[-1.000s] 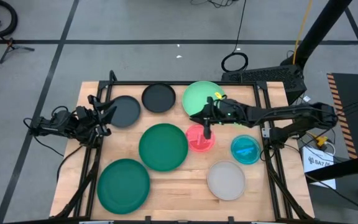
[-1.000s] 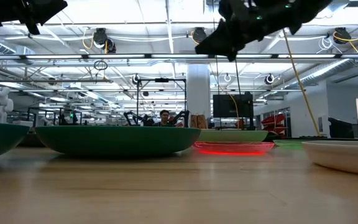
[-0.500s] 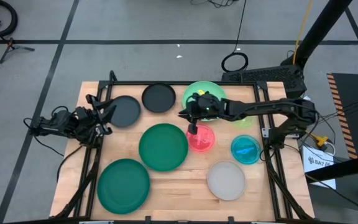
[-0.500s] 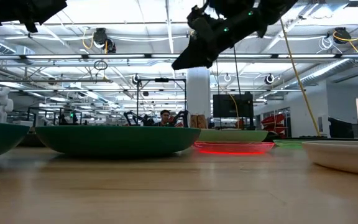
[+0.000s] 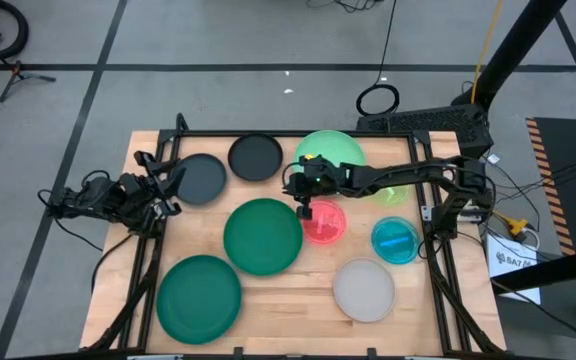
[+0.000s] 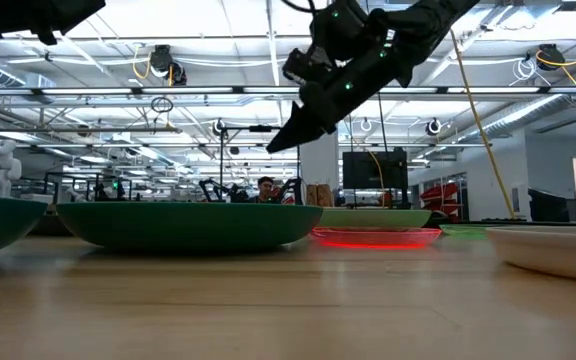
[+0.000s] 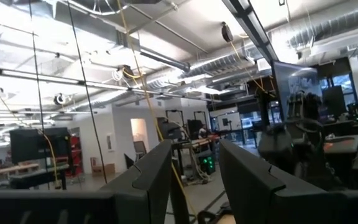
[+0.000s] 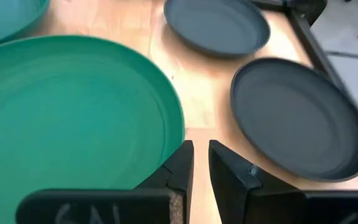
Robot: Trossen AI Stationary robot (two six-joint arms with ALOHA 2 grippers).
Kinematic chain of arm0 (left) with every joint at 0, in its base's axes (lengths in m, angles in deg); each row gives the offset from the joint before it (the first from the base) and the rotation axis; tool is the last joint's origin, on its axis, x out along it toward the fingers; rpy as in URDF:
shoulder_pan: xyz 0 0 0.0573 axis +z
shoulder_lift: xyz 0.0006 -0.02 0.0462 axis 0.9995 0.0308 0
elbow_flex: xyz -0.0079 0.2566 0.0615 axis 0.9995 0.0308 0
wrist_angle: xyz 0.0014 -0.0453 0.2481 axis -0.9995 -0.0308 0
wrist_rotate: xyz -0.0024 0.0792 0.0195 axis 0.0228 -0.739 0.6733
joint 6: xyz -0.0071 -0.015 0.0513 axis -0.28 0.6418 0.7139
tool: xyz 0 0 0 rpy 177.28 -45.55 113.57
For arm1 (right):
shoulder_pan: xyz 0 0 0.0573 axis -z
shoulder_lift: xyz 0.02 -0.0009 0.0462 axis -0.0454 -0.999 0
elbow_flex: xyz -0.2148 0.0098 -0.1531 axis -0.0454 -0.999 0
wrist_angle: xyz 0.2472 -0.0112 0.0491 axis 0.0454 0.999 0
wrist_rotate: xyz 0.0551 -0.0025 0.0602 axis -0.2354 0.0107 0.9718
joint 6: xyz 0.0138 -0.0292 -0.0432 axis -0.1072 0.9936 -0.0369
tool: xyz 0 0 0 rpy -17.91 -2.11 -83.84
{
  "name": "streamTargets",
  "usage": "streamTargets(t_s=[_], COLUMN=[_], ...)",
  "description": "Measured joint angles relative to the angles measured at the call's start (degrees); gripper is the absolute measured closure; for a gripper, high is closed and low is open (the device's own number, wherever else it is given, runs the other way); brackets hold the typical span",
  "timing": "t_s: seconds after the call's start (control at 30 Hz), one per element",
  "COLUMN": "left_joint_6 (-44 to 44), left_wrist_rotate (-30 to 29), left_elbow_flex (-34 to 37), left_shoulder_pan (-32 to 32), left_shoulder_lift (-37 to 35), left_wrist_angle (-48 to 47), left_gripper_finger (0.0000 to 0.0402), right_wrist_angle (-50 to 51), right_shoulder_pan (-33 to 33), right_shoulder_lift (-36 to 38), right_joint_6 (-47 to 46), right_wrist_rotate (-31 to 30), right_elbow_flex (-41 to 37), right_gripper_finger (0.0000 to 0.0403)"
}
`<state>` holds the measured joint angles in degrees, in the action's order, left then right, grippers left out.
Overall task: Stack plastic plates
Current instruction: Stack the top dark green plate on top of the green plate
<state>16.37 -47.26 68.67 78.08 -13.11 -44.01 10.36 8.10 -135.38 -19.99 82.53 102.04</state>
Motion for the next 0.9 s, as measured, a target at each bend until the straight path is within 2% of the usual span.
streamTargets(t_s=[0.33, 0.53, 0.73, 0.9], left_joint_6=[0.4, -6.6, -13.5, -23.1], left_wrist_rotate=[0.1, -0.2, -4.4, -5.4], left_elbow_flex=[0.0, 0.0, 0.0, 0.0], left_shoulder_pan=[0.0, 0.0, 0.0, 0.0], left_shoulder_lift=[2.0, 9.0, 14.8, 17.5], left_wrist_angle=[0.1, 0.1, -0.8, -6.3], left_gripper_finger=[0.0261, 0.0261, 0.0261, 0.0261], right_wrist_angle=[-0.2, -0.2, -0.2, -0.4], right_shoulder_pan=[-0.3, -0.3, -0.3, -0.3], right_shoulder_lift=[-1.5, -1.5, -1.5, -1.5], right_joint_6=[-4.5, -4.7, -4.7, -4.7], right_wrist_rotate=[0.0, 0.0, 0.0, 0.0], right_elbow_flex=[0.0, 0.0, 0.0, 0.0], right_gripper_finger=[0.0358, 0.0358, 0.0358, 0.0358])
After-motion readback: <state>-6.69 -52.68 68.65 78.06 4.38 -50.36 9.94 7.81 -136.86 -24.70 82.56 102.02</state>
